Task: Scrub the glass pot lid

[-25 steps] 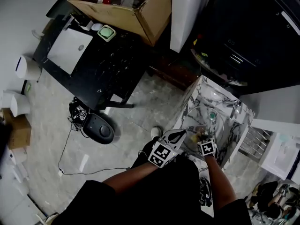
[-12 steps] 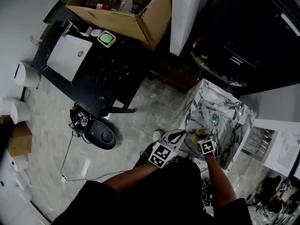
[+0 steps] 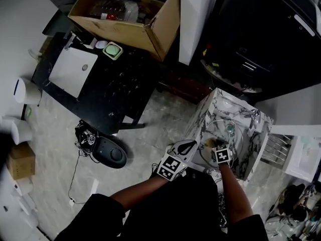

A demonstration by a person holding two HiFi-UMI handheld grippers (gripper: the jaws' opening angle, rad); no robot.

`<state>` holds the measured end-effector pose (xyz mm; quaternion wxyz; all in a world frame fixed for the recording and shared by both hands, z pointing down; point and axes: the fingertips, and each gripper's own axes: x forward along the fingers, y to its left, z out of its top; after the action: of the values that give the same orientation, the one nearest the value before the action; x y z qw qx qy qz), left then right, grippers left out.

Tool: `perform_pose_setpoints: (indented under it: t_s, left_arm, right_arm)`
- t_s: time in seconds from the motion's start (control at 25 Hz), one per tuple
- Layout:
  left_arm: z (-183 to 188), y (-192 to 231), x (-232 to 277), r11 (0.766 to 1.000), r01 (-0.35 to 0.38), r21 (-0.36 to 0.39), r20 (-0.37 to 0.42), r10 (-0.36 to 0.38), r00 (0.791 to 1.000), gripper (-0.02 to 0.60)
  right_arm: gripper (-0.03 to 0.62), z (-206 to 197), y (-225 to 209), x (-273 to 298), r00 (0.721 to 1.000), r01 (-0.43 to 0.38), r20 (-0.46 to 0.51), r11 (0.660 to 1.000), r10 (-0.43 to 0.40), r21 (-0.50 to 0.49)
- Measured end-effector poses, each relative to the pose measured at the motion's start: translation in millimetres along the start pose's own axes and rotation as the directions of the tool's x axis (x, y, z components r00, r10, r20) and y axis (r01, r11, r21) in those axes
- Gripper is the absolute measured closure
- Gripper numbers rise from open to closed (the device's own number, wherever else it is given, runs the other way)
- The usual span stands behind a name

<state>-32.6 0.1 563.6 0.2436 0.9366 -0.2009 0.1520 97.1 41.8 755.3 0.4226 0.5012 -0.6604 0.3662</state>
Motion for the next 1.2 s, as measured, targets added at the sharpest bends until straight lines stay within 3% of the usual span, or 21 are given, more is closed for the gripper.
perform_pose_setpoints:
  t_s: [0.28,0.44,0.68,0.8,1.0,1.2]
  left_arm:
    - [3.5,0.4,4.4,0.999,0.031,-0.022,0.02,-0.031,0.999,0.565]
    - [8.6,-9.7,6.7,0.998,0.057,0.021,0.028,-0.057,0.998,0.565]
    - [10.2,-36.8,-12.1,0.999,0.021,0.029,0.074,-0.023,0.997,0.565]
    - [9.6,-55.0,-31.7,0.999,-0.028,0.019,0.098,0.026,0.995,0.565]
    - [30.3,-108.7,-67.8,0.989,-0.077,0.124,0.152,0.057,0.987,0.565]
    - [26.0,-188.1,-93.4,0.992,-0.053,0.117,0.136,0.037,0.99,0.565]
  right_arm:
    - [0.533,16.1,-7.2,-42.0,0.99,0.084,0.106,0.994,-0.091,0.07]
    - [0.533,24.2,-7.6,-85.3,0.958,0.117,0.238,0.974,-0.163,0.196]
    - [0.533,25.0,0.2,-162.6,0.859,0.055,0.44,0.903,-0.26,0.426]
    - [0.533,16.2,10.7,-214.4,0.797,0.027,0.522,0.881,-0.305,0.473]
    - [0.533,7.4,39.1,-303.4,0.678,-0.042,0.666,0.889,-0.31,0.457]
    - [0.533,-34.3,70.6,-370.4,0.631,0.008,0.707,0.914,-0.319,0.405]
